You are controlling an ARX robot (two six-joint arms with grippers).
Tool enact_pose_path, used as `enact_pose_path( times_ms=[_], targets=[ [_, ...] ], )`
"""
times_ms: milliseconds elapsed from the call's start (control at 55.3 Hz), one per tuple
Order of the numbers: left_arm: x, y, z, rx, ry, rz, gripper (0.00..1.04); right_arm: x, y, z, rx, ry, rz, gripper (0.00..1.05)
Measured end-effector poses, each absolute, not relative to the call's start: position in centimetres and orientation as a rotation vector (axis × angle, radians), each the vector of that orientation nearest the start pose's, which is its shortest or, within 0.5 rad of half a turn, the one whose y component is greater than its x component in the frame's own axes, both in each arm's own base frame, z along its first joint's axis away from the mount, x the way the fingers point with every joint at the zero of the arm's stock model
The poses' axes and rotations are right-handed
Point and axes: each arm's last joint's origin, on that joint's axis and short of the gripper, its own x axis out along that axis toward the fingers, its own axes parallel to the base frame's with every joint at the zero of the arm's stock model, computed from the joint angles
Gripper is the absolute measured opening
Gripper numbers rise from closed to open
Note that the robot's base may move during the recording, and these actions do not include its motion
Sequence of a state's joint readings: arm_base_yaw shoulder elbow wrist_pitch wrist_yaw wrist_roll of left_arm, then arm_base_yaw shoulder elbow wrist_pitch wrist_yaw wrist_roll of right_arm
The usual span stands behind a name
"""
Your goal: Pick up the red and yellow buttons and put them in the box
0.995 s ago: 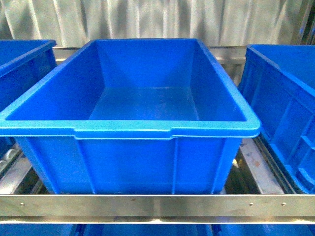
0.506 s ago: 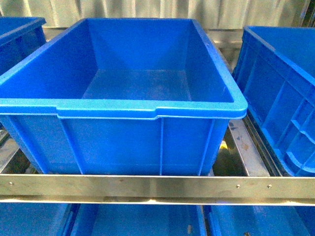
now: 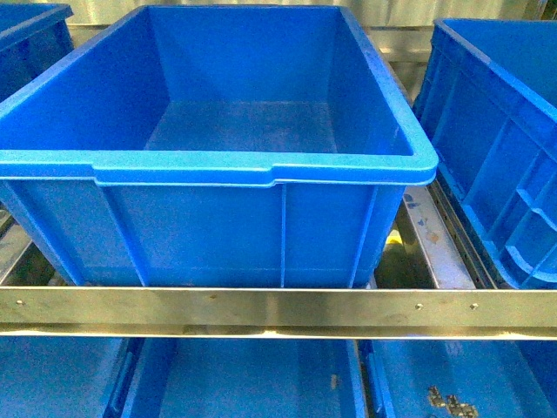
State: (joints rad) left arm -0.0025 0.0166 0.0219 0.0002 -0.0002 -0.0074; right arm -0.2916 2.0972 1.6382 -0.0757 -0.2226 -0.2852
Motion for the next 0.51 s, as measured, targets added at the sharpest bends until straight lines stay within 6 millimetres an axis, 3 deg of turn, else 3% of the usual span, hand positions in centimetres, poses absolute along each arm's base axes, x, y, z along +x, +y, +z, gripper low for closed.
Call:
enact_pose_path(
  times_ms=[181,344,506],
  targets=[
    [9.7,0.0,17.0,-0.007,-0.006,-0.002,0.97,45.8,-12.8,25.2,-0.098,0.464,0.054,1.0],
    [9.7,0.0,17.0,-0.007,-0.006,-0.002,0.97,42.9,-11.7,29.7,-0.064,0.29,0.094,0.99],
    [9.7,0.0,17.0,-0.007,-0.006,-0.003,0.97,37.7,-10.8,33.9,0.02,0.103,0.151,0.99]
  ],
)
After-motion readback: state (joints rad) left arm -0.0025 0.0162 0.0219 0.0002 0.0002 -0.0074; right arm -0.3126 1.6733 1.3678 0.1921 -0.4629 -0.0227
